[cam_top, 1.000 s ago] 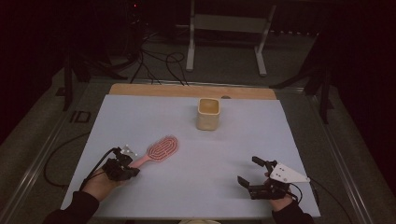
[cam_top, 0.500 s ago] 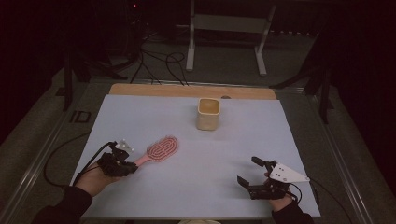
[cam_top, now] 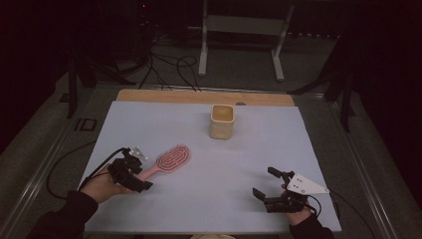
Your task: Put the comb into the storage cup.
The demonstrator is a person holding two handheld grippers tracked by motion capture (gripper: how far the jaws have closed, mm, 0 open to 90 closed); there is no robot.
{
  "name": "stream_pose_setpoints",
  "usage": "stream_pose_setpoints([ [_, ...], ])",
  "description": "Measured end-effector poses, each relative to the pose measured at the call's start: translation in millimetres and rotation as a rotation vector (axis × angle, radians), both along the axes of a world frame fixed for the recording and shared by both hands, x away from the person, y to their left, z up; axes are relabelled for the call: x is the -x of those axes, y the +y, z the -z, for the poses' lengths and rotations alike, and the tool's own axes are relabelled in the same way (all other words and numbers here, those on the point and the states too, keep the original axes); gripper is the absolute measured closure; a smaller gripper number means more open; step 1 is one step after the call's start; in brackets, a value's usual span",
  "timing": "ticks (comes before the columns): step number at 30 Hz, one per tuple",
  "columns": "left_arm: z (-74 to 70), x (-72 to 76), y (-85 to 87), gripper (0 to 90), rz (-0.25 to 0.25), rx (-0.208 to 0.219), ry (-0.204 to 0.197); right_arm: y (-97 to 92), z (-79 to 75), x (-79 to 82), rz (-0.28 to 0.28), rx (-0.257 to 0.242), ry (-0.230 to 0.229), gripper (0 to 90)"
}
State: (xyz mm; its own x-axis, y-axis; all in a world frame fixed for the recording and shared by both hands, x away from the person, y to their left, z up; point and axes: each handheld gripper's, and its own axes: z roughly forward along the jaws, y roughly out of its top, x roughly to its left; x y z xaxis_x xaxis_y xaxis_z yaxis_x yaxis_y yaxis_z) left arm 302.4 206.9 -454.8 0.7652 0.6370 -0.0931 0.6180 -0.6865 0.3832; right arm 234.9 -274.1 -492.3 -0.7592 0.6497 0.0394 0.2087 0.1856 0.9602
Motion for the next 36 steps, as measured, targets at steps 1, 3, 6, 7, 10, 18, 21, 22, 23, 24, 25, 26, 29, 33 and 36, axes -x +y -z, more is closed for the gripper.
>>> stream_pose_setpoints([
  [1,0.1,-0.7,-1.6,24.0,0.006,-0.007,0.006,0.0,0.0,0.0,0.000,0.000,0.000,9.1],
  [3,1.0,-3.3,-6.3,7.8,0.044,-0.022,0.043,0.2,-0.3,0.0,0.000,-0.001,-0.005,9.1],
  [6,1.4,-4.4,-10.5,0.3,0.055,-0.042,0.053,0.4,-0.1,0.1,-0.001,-0.001,-0.002,9.0],
  [7,1.5,-5.0,-12.8,0.3,0.063,-0.063,0.045,0.4,-0.2,0.2,-0.003,0.002,-0.006,9.1],
  [10,0.3,-7.3,-18.4,0.3,0.089,-0.081,0.047,0.2,-0.4,0.1,-0.002,0.001,-0.007,9.0],
  [18,-4.2,-20.0,-22.8,0.3,0.112,-0.119,0.054,-0.1,-0.2,0.1,0.000,0.000,-0.003,9.1],
  [21,-3.7,-24.2,-23.5,0.4,0.112,-0.130,0.064,0.0,-0.8,0.7,-0.002,0.002,-0.007,9.1],
  [22,-3.5,-25.9,-23.7,0.4,0.116,-0.132,0.065,-0.2,-0.5,0.3,-0.002,0.000,-0.008,9.0],
  [23,-3.5,-25.9,-23.7,0.4,0.116,-0.132,0.065,-0.2,-0.5,0.3,-0.002,0.000,-0.008,9.0],
  [24,-2.5,-29.7,-24.1,0.4,0.118,-0.137,0.074,-0.3,-0.3,0.2,0.000,0.000,-0.004,9.1],
  [25,-1.5,-30.9,-24.9,0.4,0.116,-0.136,0.078,0.0,-0.5,0.5,-0.003,0.001,-0.007,9.0],
  [26,-1.1,-33.1,-25.0,0.4,0.118,-0.142,0.080,0.0,-0.8,0.6,-0.003,0.002,-0.008,9.1],
  [29,0.4,-36.5,-25.9,0.7,0.114,-0.140,0.088,0.1,-0.4,0.3,-0.003,0.001,-0.006,9.1],
  [33,5.4,-44.5,-28.6,0.8,0.113,-0.152,0.098,-0.1,-0.6,0.4,-0.002,-0.001,-0.006,9.0],
  [36,9.0,-49.6,-30.5,2.2,0.123,-0.156,0.109,-0.2,-0.1,0.2,-0.002,0.001,-0.002,9.1],
])
